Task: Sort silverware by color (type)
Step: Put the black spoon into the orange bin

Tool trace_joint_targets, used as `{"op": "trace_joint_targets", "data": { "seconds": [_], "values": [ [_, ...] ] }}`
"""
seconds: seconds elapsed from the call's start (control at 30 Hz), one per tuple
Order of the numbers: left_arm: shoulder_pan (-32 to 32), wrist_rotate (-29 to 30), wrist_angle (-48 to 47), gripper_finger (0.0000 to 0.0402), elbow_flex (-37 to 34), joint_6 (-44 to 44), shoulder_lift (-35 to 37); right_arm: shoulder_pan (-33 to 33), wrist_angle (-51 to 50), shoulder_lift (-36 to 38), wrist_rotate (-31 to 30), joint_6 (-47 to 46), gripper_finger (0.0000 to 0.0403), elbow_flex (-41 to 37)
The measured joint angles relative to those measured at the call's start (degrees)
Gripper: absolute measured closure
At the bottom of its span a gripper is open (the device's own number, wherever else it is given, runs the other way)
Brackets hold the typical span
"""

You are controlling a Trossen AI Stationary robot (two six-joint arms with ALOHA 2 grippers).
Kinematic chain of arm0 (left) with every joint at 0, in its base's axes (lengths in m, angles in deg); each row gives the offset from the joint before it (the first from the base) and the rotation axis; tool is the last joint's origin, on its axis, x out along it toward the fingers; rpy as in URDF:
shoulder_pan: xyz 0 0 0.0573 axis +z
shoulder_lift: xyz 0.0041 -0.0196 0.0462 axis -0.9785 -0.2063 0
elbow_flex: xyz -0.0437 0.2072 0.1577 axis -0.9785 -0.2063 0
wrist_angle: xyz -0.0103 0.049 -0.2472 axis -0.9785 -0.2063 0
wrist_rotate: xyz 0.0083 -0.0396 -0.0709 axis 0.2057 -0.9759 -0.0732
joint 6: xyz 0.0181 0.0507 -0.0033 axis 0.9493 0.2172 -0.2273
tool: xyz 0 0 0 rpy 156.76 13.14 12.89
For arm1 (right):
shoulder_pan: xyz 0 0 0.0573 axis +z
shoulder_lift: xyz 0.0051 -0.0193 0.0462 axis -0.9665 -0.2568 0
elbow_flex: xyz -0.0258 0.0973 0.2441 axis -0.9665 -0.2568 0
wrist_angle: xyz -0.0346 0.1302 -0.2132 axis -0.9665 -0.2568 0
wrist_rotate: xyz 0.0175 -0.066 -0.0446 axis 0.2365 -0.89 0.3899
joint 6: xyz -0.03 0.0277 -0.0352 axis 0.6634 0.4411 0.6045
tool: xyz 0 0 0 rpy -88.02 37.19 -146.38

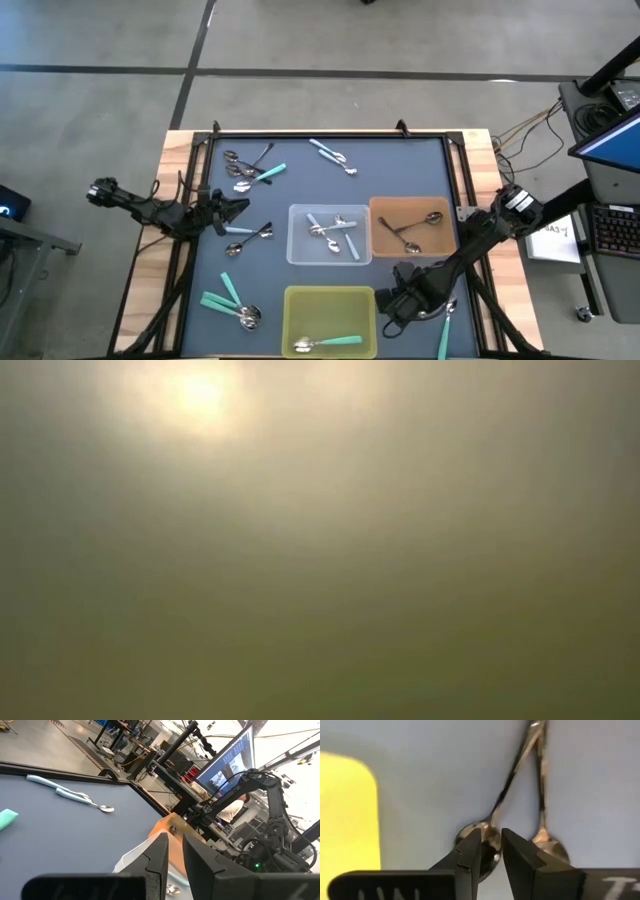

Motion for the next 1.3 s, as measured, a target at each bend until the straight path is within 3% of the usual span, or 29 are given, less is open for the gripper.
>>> {"op": "trace_joint_targets", "data": {
  "seconds": [0.57, 0.87, 1.13, 1.3],
  "values": [
    [0.0, 0.0, 0.0, 0.0361, 0.0, 0.0, -0.1, 0.0, 1.1, -4.3, -2.8, -1.1, 0.0335, -1.8],
    [0.0, 0.0, 0.0, 0.0361, 0.0, 0.0, -0.1, 0.0, 1.6, -4.5, -2.8, -0.7, 0.0386, -3.4],
    [0.0, 0.0, 0.0, 0.0361, 0.0, 0.0, -0.1, 0.0, 2.4, -2.1, -2.9, 2.3, 0.0392, -3.1],
    [0.0, 0.0, 0.0, 0.0361, 0.0, 0.0, -0.1, -0.2, 2.6, 2.3, -11.7, 8.6, 0.0393, -0.9]
  ]
}}
